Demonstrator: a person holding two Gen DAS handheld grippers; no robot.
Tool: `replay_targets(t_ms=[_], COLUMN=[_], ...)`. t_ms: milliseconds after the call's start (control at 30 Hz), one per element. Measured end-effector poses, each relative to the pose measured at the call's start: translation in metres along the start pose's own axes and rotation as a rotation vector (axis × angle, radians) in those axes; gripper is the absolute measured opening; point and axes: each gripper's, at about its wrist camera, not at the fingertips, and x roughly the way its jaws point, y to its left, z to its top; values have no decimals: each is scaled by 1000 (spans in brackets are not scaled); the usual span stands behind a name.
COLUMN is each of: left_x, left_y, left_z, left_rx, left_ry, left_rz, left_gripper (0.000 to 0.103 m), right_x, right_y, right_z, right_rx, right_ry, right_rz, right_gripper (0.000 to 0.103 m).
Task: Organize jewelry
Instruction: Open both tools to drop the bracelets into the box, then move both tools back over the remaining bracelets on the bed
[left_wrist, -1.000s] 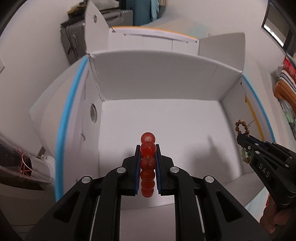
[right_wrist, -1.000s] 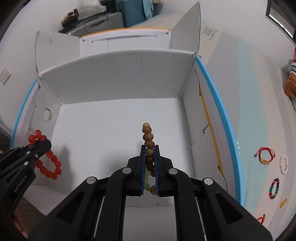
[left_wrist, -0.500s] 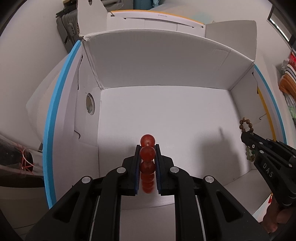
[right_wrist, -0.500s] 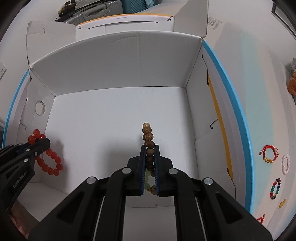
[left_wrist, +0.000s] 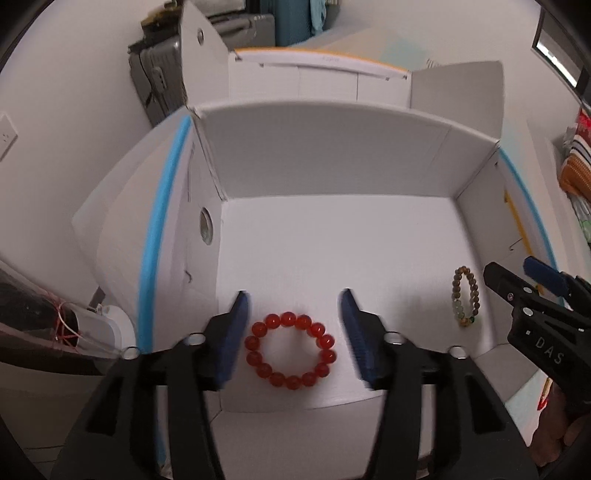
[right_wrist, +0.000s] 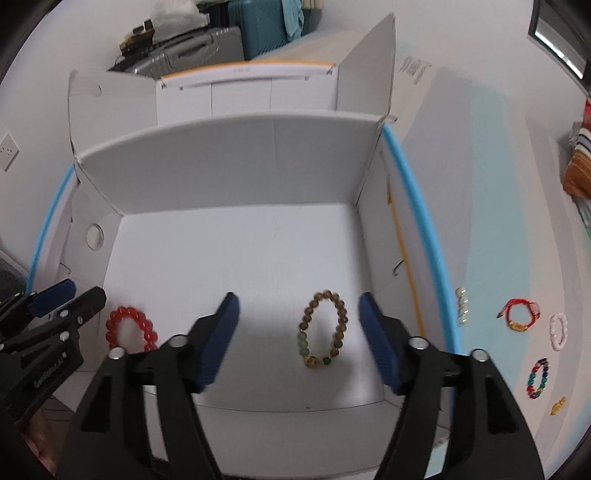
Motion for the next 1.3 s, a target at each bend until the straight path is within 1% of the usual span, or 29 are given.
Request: replay_targets(t_ms=[33, 67, 133, 200, 300, 367, 533, 667, 733, 867, 967, 1067, 1133, 1300], left_x=[-8, -13, -26, -39, -56, -65, -79, -87, -92, -99, -98, -95, -94, -88], left_y=[-1, -2, -5, -9, -18, -25, -46, -72, -90, -135, -164, -195, -218, -273], left_z=[-1, -3, -6, -6, -10, -12, -18, -24, -28, -36, -41, -46, -53, -73], left_rx=[3, 6, 14, 18, 24, 32, 53, 73, 94, 160, 199, 234, 260, 333], left_ry=[-28, -44, -73, -98, -142, -167, -206, -231, -245, -267, -253, -238, -240, -225], left_rz=[6, 9, 6, -14, -16, -26, -63, -99, -139, -191, -215, -241, -279, -328], left_gripper=[73, 75, 77, 88, 95, 97, 97, 97, 97, 97, 97, 97, 97, 97], right_x=[-4, -9, -18, -28, -43, -52, -71, -84, -89, -99, -107, -113, -117, -121], right_y=[-2, -4, -8, -15, -24, -32, -58, -91, -106, -147, -182, -210, -230, -279], right_z=[2, 3, 3, 4, 4, 1, -11, -25, -33, -49, -64, -77, -89, -116], right_rx=[1, 2, 4, 9, 27, 37, 64, 102, 118, 161, 199, 232, 253, 311], right_ry=[-11, -21, -46, -71, -108, -126, -164, -181, -185, -190, -188, -186, -182, -160], right_rz=[-1, -3, -14, -26, -32, -37, -71, -100, -117, -152, -182, -209, -234, -282], right_gripper=[74, 76, 84, 88, 95, 95, 95, 95, 95, 95, 95, 95, 95, 95])
